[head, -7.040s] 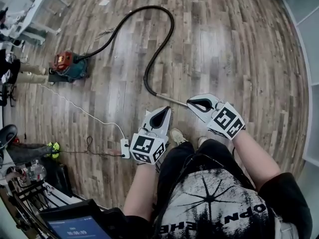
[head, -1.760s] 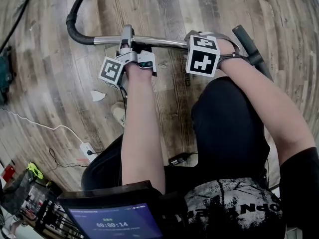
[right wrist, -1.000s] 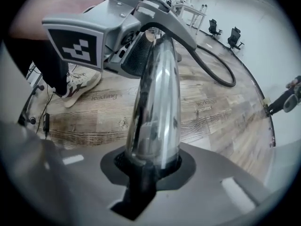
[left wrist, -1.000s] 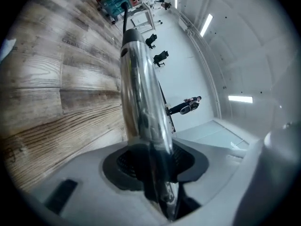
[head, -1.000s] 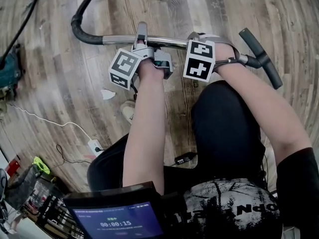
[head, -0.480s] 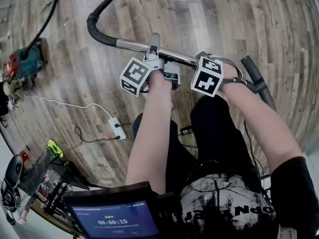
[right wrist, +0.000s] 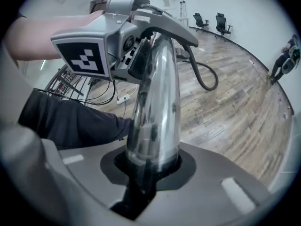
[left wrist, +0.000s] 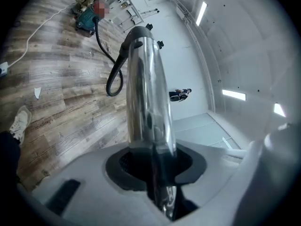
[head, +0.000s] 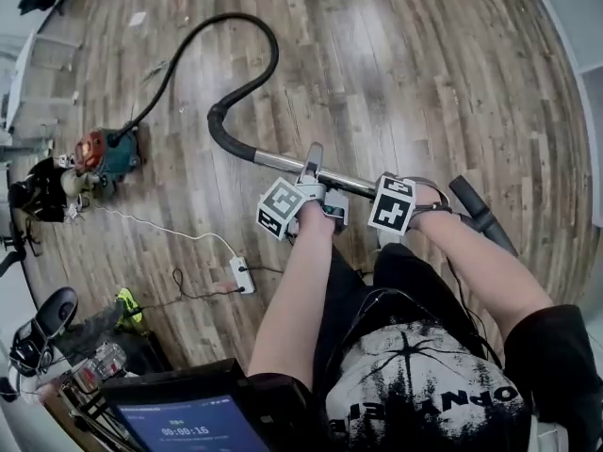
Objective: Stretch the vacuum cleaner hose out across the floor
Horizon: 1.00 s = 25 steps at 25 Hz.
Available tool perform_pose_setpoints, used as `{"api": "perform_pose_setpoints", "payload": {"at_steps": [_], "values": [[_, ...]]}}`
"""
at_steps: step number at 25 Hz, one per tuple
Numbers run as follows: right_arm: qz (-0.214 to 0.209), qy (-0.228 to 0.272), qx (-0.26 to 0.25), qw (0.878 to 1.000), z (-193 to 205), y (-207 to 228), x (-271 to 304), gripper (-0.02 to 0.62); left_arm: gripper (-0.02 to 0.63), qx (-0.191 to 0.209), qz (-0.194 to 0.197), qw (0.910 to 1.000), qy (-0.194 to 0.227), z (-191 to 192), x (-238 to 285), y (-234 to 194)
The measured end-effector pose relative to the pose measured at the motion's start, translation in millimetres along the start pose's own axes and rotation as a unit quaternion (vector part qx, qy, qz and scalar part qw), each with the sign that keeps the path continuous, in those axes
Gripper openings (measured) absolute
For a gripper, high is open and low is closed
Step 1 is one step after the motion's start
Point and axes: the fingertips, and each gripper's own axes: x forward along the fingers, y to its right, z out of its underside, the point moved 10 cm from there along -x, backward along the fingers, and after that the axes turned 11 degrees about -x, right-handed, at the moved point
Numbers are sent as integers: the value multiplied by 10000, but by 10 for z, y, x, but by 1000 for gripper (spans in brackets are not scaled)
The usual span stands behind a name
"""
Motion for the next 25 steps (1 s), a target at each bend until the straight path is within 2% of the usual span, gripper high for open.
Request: {"api": "perform_pose_setpoints", "payload": {"at_steps": [3, 6, 13, 16, 22, 25], "values": [[9, 32, -72, 10000, 82, -108, -405, 81, 109, 51, -108, 9999, 27, 212, -138, 368], [11, 102, 46, 9999, 114, -234, -600, 81, 106, 114, -148, 9998, -1, 328, -236, 561], [143, 176, 209, 9995, 48, -381, -571, 80, 103, 202, -169, 9996, -107, 295, -336, 558], [46, 3, 296, 9996, 61, -419, -592, 80, 103, 154, -140, 9997, -140, 287, -344, 558], [173, 75, 16, 9998, 102, -570, -689, 80, 107, 166, -114, 9998, -93, 432, -552, 572], [125, 110, -102, 9998, 121, -483, -742, 81, 109, 164, -128, 9998, 14, 442, -507, 636]]}}
